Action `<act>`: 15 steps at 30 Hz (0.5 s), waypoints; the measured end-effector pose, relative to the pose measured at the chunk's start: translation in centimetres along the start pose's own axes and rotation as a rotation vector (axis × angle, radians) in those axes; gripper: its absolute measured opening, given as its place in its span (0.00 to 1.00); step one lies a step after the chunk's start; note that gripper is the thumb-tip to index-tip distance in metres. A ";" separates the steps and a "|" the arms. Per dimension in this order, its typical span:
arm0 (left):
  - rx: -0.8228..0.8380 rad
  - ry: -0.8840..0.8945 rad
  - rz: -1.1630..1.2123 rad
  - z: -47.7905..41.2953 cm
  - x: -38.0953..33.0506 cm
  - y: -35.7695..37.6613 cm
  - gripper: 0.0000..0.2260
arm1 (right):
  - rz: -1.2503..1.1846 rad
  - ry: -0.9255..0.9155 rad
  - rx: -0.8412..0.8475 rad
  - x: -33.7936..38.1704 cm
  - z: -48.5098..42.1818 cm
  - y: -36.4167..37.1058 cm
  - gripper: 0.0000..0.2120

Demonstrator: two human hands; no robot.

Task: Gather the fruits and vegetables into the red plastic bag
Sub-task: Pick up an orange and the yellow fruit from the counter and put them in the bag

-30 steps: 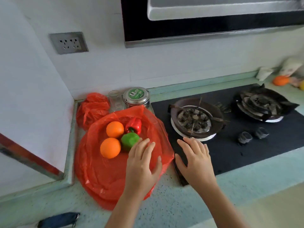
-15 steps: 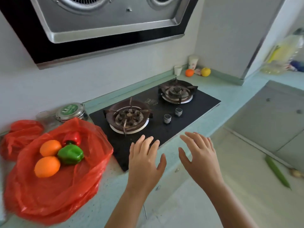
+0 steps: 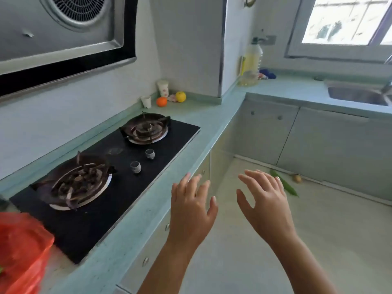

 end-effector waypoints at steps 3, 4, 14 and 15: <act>0.037 0.050 0.029 -0.8 -2.3 2.3 0.17 | 0.040 0.067 -0.024 -3.5 0.1 -1.1 0.17; 0.049 0.061 0.032 -1.0 -2.9 3.0 0.17 | 0.052 0.090 -0.030 -4.4 0.2 -1.3 0.17; 0.126 0.121 0.109 -4.5 -4.0 9.4 0.17 | 0.118 0.197 -0.030 -10.1 -0.7 0.9 0.17; 0.129 0.123 0.117 -5.0 -3.8 10.2 0.17 | 0.125 0.199 -0.023 -10.5 -1.1 1.4 0.17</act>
Point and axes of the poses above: each hand's wrist, its own z-axis away from the middle knuckle, its own y-axis out of the palm, x = y × z, the point moved 8 cm from there along -z, towards the middle knuckle, and after that the axes turned 12 degrees about z, right-handed, at the moved point
